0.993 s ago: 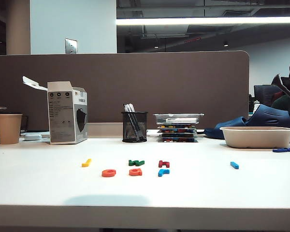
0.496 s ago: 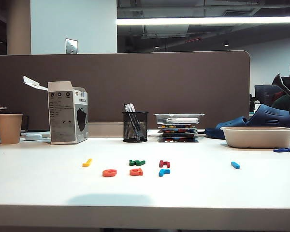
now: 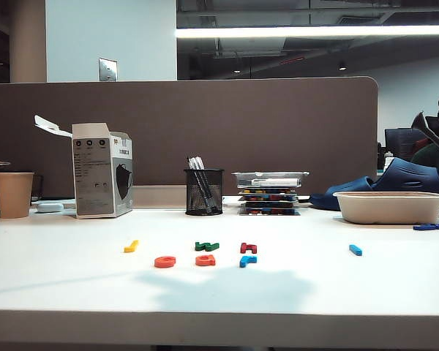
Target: Select the appropriate letters from the row of letter magnets placed on the table to arrange into the word "car".
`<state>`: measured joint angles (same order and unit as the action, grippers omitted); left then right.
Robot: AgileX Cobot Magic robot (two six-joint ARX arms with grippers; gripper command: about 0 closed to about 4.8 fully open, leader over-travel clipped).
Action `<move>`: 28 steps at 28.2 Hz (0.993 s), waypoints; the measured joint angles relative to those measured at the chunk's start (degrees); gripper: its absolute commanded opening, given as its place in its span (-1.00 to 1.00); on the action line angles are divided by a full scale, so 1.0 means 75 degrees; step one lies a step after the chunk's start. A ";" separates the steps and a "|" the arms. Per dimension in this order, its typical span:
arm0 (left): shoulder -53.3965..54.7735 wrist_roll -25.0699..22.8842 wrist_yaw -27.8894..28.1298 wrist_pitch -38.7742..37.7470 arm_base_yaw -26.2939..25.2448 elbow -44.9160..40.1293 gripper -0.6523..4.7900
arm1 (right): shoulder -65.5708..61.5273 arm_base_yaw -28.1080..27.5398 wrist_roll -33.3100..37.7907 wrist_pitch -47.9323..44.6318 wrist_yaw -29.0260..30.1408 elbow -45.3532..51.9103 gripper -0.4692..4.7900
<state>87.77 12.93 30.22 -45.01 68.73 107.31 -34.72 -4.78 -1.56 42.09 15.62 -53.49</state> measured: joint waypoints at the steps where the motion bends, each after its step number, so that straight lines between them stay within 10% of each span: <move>1: 0.0003 -0.0335 -0.0358 0.0242 -0.0289 0.0105 -0.78 | 0.0108 0.0000 0.0000 -0.0055 -0.0090 0.0090 -0.85; 11: 0.0003 -0.1457 -0.3121 0.0699 -0.3969 0.0615 -0.78 | 0.1131 -0.0338 -0.0003 -0.0440 -0.0510 0.0734 -0.85; 28: -0.0883 -0.1781 -0.4631 0.0726 -0.9247 0.0382 -0.78 | 0.2162 -0.0589 0.0373 -0.2291 -0.0364 0.2873 -0.85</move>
<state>81.14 -0.43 -4.51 -39.57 -0.62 110.17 -18.50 -9.19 1.23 24.91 12.88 -31.94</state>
